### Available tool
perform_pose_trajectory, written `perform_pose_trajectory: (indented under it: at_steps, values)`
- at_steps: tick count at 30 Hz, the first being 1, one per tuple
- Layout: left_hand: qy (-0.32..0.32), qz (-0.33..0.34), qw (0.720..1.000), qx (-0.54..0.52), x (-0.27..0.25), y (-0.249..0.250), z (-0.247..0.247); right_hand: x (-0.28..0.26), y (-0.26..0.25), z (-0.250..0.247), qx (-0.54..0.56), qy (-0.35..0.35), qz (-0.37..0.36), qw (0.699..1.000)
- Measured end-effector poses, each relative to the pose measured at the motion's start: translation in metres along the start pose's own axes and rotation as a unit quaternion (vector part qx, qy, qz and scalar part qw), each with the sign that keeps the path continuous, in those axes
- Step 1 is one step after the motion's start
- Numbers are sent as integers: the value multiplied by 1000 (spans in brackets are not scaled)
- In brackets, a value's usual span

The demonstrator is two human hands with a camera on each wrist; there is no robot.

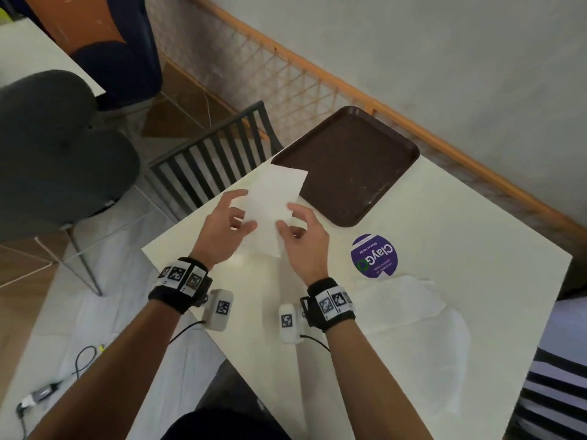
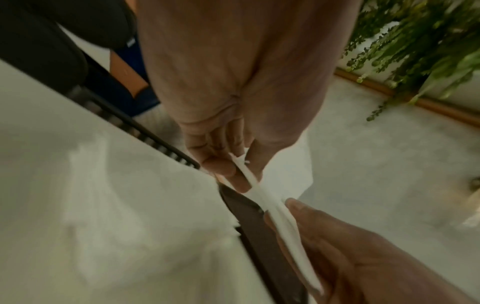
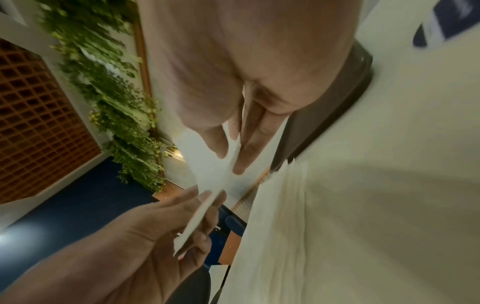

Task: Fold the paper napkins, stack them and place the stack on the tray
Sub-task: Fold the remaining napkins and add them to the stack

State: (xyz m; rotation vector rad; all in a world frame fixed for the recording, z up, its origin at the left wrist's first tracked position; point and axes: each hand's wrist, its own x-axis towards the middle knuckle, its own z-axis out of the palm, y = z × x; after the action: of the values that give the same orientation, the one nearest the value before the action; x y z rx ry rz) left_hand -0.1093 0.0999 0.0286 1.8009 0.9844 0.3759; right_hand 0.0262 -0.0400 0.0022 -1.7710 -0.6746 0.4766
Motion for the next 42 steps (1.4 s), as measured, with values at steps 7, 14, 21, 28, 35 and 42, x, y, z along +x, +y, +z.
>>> perform_pose_trajectory:
  at_steps: [7,14,21,28,35,42]
  values:
    - [-5,-20,989,145,43,-42,-21,26,8,72,-81,-1,88,993]
    - [-2,2,978,209,53,-59,-19,21,9,89,-132,-21,81,988]
    - [26,74,926,371,17,-39,3,2,1,6,-232,-42,17,972]
    - [-83,152,960,218,-55,-11,95,-39,45,-164,-387,-27,85,918]
    - [-181,122,938,268,-95,3,198,-77,95,-260,-462,-54,274,842]
    - [-211,99,930,285,-100,13,241,-94,105,-257,-358,10,203,911]
